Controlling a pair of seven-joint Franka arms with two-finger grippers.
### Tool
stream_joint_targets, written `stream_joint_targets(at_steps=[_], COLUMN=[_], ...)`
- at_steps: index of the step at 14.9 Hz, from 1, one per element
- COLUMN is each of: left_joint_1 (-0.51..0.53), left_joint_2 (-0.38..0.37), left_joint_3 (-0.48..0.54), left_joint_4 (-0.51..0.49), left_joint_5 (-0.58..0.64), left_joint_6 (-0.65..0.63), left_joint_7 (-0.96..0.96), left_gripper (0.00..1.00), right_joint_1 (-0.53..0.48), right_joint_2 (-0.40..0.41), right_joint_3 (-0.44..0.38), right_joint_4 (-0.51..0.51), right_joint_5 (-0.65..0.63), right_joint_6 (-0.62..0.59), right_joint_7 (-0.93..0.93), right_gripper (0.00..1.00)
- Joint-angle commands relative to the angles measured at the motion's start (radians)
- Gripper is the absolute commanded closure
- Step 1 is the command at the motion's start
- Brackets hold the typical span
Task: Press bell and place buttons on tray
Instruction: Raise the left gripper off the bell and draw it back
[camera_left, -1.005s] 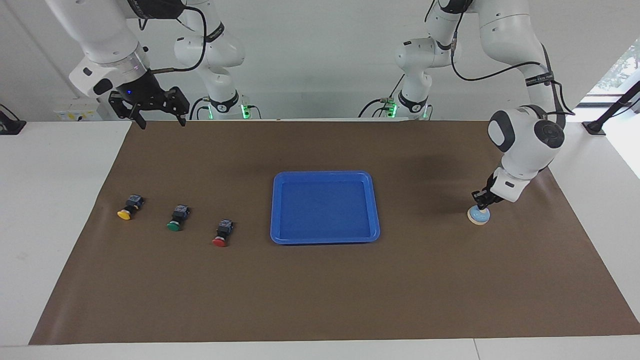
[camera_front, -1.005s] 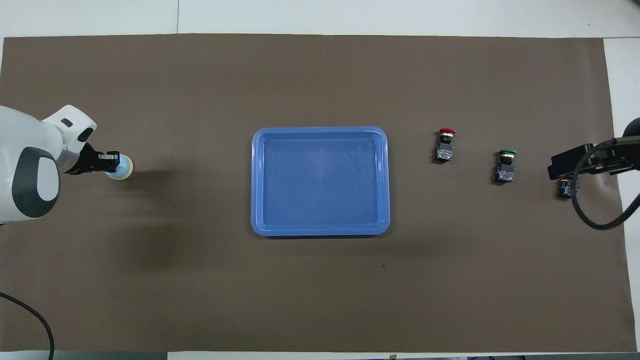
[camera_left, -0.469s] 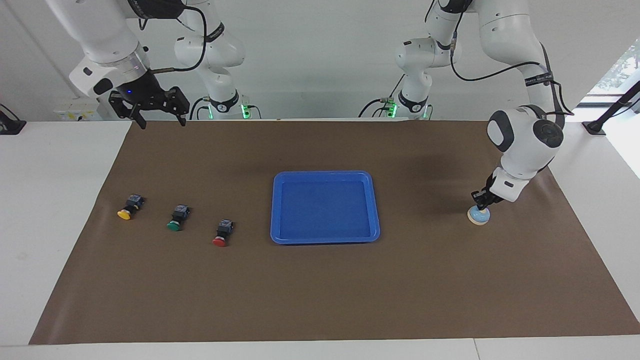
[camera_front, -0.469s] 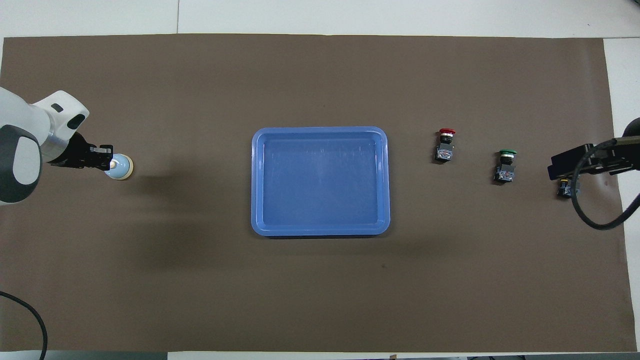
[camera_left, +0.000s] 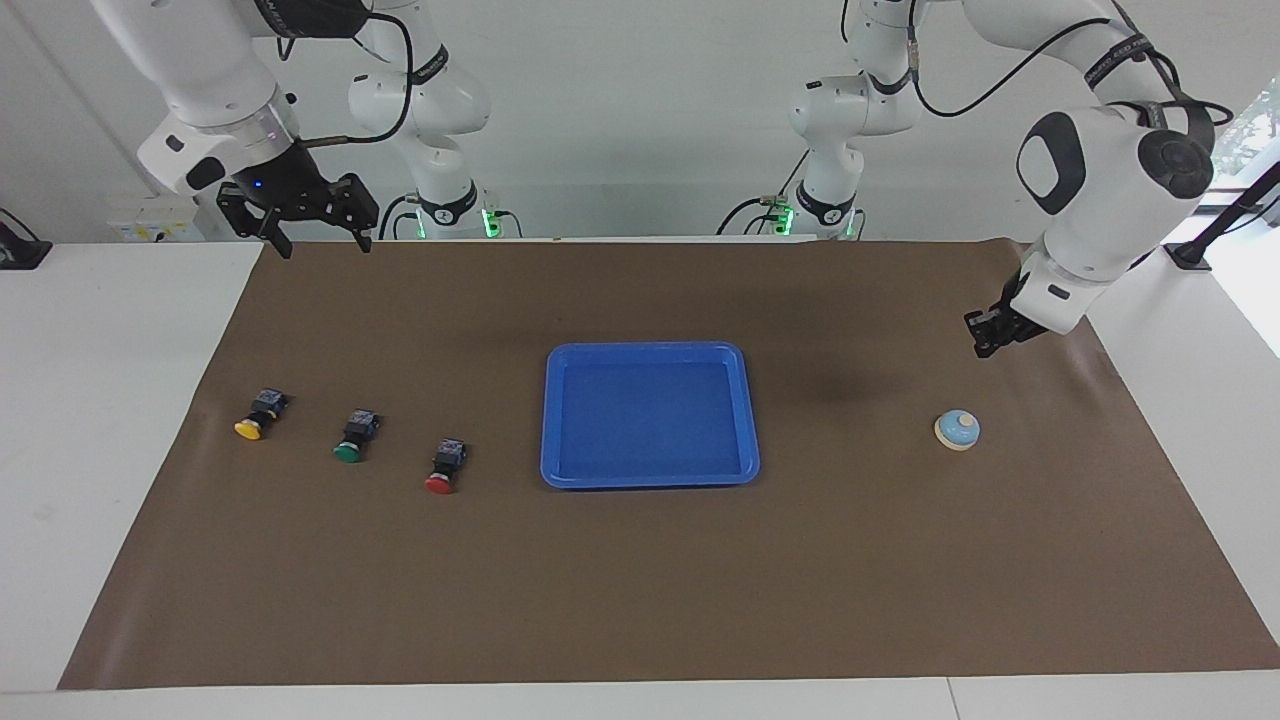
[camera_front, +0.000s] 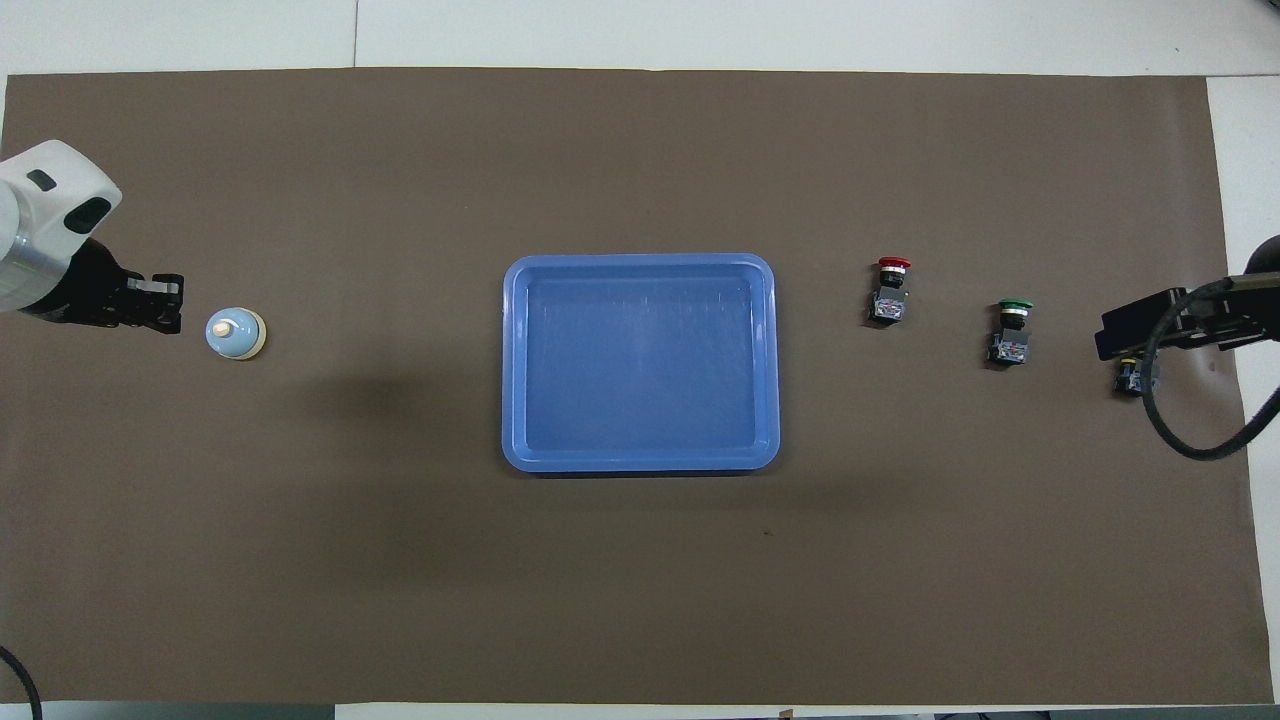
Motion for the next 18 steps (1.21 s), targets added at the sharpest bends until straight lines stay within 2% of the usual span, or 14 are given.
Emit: stream_joint_targets(at_steps=[1, 2, 3, 4, 5, 6, 11, 18], left_joint_1=[-0.009, -0.009, -0.009, -0.015, -0.020, -0.042, -0.066, -0.044], left_joint_2=[-0.064, -0.072, -0.078, -0.089, -0.095, -0.109, -0.114, -0.111], left_joint_3=[0.006, 0.004, 0.004, 0.006, 0.004, 0.004, 0.004, 0.018], left_joint_4=[-0.010, -0.010, -0.010, -0.010, -0.010, -0.007, 0.060, 0.059], left_joint_5=[0.003, 0.003, 0.003, 0.003, 0.003, 0.003, 0.003, -0.013], left_joint_6=[-0.072, -0.083, -0.096, -0.115, -0.132, -0.160, -0.257, -0.240], left_joint_7=[-0.006, -0.006, -0.006, -0.006, -0.009, -0.014, -0.017, -0.018], left_gripper=[0.88, 0.84, 0.72, 0.52, 0.09, 0.00, 0.00, 0.00], right_joint_1=[-0.019, -0.019, -0.019, -0.024, -0.031, -0.031, -0.031, -0.031], right_joint_2=[-0.020, -0.020, -0.020, -0.020, -0.020, -0.020, -0.021, -0.020], right_joint_3=[0.011, 0.011, 0.011, 0.010, 0.010, 0.010, 0.008, 0.010], right_joint_4=[-0.020, -0.020, -0.020, -0.020, -0.020, -0.020, -0.018, -0.018], right_joint_5=[-0.003, -0.003, -0.004, -0.003, -0.004, -0.004, -0.004, -0.003], right_joint_6=[-0.009, -0.009, -0.009, -0.009, -0.009, -0.009, -0.037, -0.034], right_joint_7=[-0.022, -0.022, -0.022, -0.022, -0.022, -0.022, -0.027, -0.021], right_gripper=[0.00, 0.00, 0.00, 0.00, 0.00, 0.00, 0.00, 0.00])
